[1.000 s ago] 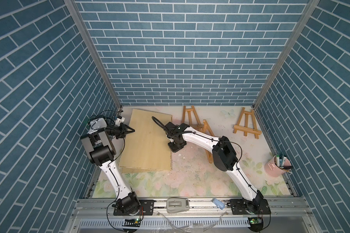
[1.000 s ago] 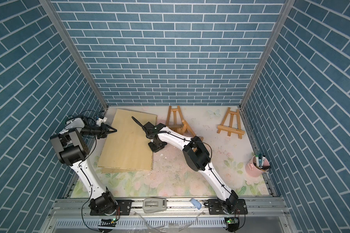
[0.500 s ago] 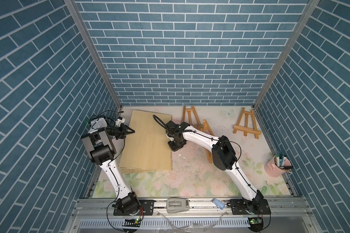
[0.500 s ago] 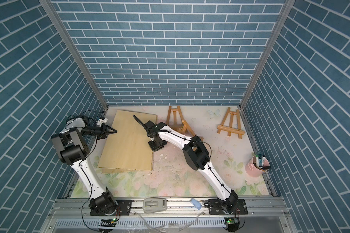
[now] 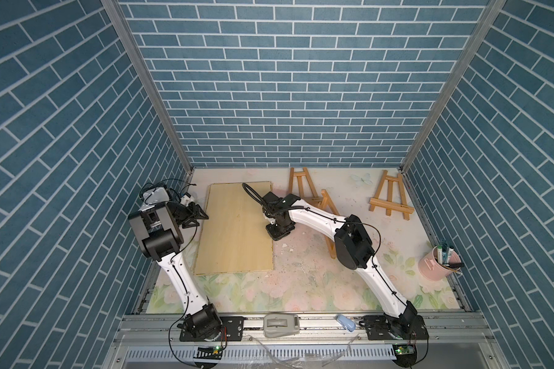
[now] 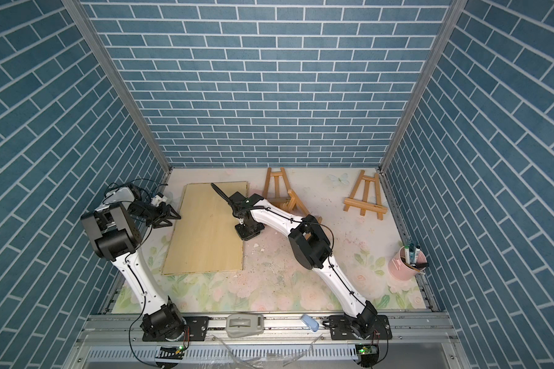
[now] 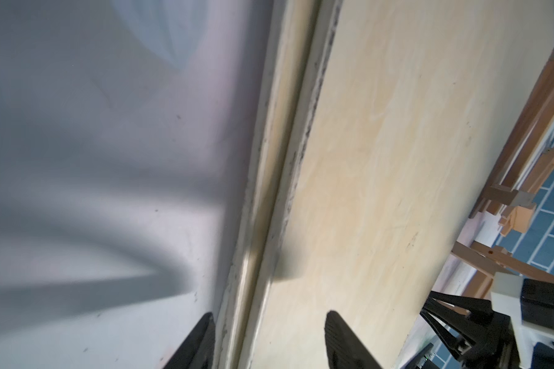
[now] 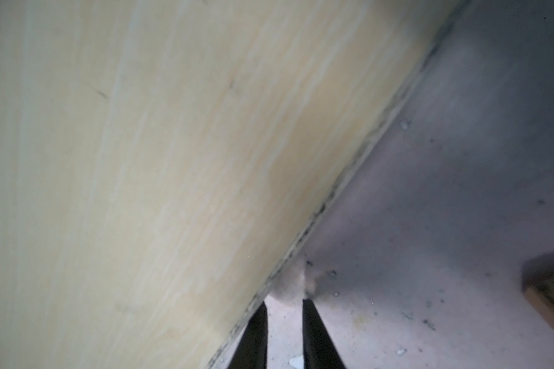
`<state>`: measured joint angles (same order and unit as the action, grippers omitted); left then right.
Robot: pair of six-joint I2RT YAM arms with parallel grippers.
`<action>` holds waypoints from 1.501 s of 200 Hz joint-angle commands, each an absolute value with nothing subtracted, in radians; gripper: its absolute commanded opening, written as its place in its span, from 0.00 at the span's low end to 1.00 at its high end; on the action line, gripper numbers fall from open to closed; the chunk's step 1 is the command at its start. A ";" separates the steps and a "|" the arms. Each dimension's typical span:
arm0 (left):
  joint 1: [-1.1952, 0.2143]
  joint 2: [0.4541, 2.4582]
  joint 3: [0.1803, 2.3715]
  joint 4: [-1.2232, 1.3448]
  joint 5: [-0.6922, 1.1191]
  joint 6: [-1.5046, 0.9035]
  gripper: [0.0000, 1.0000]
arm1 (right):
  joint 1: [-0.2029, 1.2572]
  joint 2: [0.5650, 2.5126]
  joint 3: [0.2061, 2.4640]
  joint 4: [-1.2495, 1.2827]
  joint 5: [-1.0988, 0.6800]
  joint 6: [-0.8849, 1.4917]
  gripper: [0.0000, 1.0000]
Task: Disassemble the easel
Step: Place the drawing board on the drawing board, then adjust the drawing board.
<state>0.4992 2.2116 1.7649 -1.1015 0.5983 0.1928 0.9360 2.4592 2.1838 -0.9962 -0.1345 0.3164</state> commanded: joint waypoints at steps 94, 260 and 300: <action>0.502 1.999 1.557 -0.950 0.313 0.018 0.21 | 0.924 2.496 2.282 -1.109 -0.013 0.358 0.22; 0.434 2.218 1.662 -0.833 0.353 -0.118 0.23 | 0.863 2.709 2.599 -1.129 0.024 0.386 0.22; 0.428 2.248 1.708 -0.848 0.348 -0.117 0.23 | 0.862 2.714 2.599 -1.121 0.009 0.385 0.22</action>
